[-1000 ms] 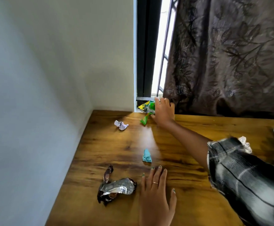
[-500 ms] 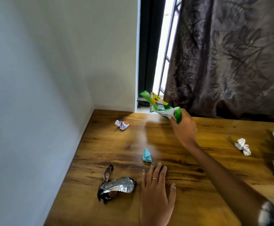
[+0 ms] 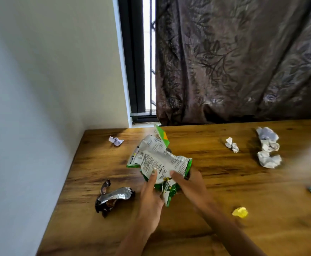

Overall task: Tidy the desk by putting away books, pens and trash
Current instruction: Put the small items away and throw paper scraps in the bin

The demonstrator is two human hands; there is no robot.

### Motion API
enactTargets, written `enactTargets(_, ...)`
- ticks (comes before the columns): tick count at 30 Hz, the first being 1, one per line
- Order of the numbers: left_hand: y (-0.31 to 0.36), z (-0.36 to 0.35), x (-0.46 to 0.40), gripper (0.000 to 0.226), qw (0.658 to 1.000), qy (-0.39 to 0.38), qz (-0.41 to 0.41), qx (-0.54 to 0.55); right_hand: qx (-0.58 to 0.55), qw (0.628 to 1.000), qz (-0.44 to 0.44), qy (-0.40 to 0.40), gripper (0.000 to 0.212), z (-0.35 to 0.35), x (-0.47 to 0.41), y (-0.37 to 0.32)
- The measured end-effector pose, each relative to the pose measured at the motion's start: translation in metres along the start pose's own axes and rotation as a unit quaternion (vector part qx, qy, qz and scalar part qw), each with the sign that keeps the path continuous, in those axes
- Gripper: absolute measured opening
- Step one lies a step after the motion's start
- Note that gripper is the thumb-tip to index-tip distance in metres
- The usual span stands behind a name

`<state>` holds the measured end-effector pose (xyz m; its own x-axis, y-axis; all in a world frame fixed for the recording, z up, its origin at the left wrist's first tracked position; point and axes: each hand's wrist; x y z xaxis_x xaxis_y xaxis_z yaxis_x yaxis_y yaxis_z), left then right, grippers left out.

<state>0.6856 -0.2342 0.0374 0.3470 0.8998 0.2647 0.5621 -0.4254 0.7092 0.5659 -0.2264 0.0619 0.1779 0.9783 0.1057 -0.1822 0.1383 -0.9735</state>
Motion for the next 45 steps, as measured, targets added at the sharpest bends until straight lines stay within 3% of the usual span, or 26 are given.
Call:
enactTargets(2, 0.003, -0.006, 0.006, 0.052, 0.995, -0.029, 0.020, 0.090, 0.037, 0.999, 0.022, 0.022, 0.014, -0.006, 0.004, 0.001)
enactTargets(4, 0.005, -0.009, 0.011, 0.052, 0.994, -0.030, 0.017, 0.108, 0.080, 0.995, 0.054, 0.040, 0.014, -0.011, 0.007, 0.000)
enactTargets(8, 0.008, -0.006, 0.016, 0.063, 0.995, 0.008, 0.019, 0.099, 0.193, 0.973, 0.120, 0.041, 0.015, -0.020, 0.013, -0.004)
enactTargets(11, 0.012, 0.000, 0.019, 0.063, 0.994, -0.009, 0.020, 0.106, 0.296, 0.937, 0.181, 0.040, 0.022, -0.032, 0.015, -0.006)
enactTargets(13, 0.018, 0.002, 0.022, 0.063, 0.995, -0.044, 0.011, 0.092, 0.369, 0.910, 0.186, 0.032, 0.025, -0.039, 0.013, -0.010)
enactTargets(17, 0.031, 0.005, 0.028, 0.092, 0.996, -0.079, -0.037, 0.028, 0.463, 0.871, 0.164, 0.020, 0.042, -0.050, 0.012, -0.017)
enactTargets(19, 0.037, 0.007, 0.030, 0.085, 0.998, -0.046, -0.051, 0.010, 0.476, 0.853, 0.212, -0.006, 0.055, -0.058, 0.016, -0.018)
enactTargets(22, 0.046, 0.020, 0.025, 0.060, 0.993, 0.105, -0.050, 0.027, 0.474, 0.832, 0.270, -0.104, 0.069, -0.074, 0.020, -0.018)
enactTargets(25, 0.060, 0.039, 0.024, 0.044, 0.973, 0.203, -0.068, 0.086, 0.358, 0.879, 0.236, -0.209, 0.070, -0.087, 0.022, -0.016)
enactTargets(28, 0.083, 0.063, 0.031, 0.028, 0.949, 0.264, -0.149, 0.091, 0.290, 0.906, 0.225, -0.209, 0.085, -0.099, 0.026, -0.003)
enactTargets(31, 0.098, 0.085, 0.038, 0.023, 0.934, 0.268, -0.208, 0.111, 0.372, 0.867, 0.256, -0.211, 0.082, -0.112, 0.023, 0.021)
enactTargets(34, 0.092, 0.089, 0.039, 0.023, 0.932, 0.284, -0.198, 0.111, 0.499, 0.783, 0.303, -0.214, 0.063, -0.119, 0.018, 0.038)
enactTargets(36, 0.087, 0.088, 0.039, 0.021, 0.933, 0.291, -0.188, 0.094, 0.528, 0.764, 0.319, -0.187, 0.055, -0.118, 0.015, 0.039)
enactTargets(39, 0.084, 0.091, 0.037, 0.035, 0.933, 0.306, -0.173, 0.072, 0.506, 0.792, 0.327, -0.097, 0.048, -0.110, 0.009, 0.039)
enactTargets(42, 0.078, 0.095, 0.035, 0.040, 0.941, 0.299, -0.143, 0.069, 0.437, 0.854, 0.274, -0.063, 0.029, -0.093, 0.002, 0.034)
enactTargets(45, 0.066, 0.093, 0.029, 0.042, 0.953, 0.282, -0.094, 0.062, 0.381, 0.894, 0.235, -0.003, 0.030, -0.079, -0.004, 0.029)
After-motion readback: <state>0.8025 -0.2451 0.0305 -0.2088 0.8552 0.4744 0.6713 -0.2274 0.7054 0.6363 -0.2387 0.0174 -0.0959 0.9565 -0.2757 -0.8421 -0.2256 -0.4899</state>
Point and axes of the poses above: each hand's wrist, its own x-axis away from the middle knuckle, its own z-axis out of the back of the hand, y = z × x, and after that the axes turned 4 degrees about -y, right-handed
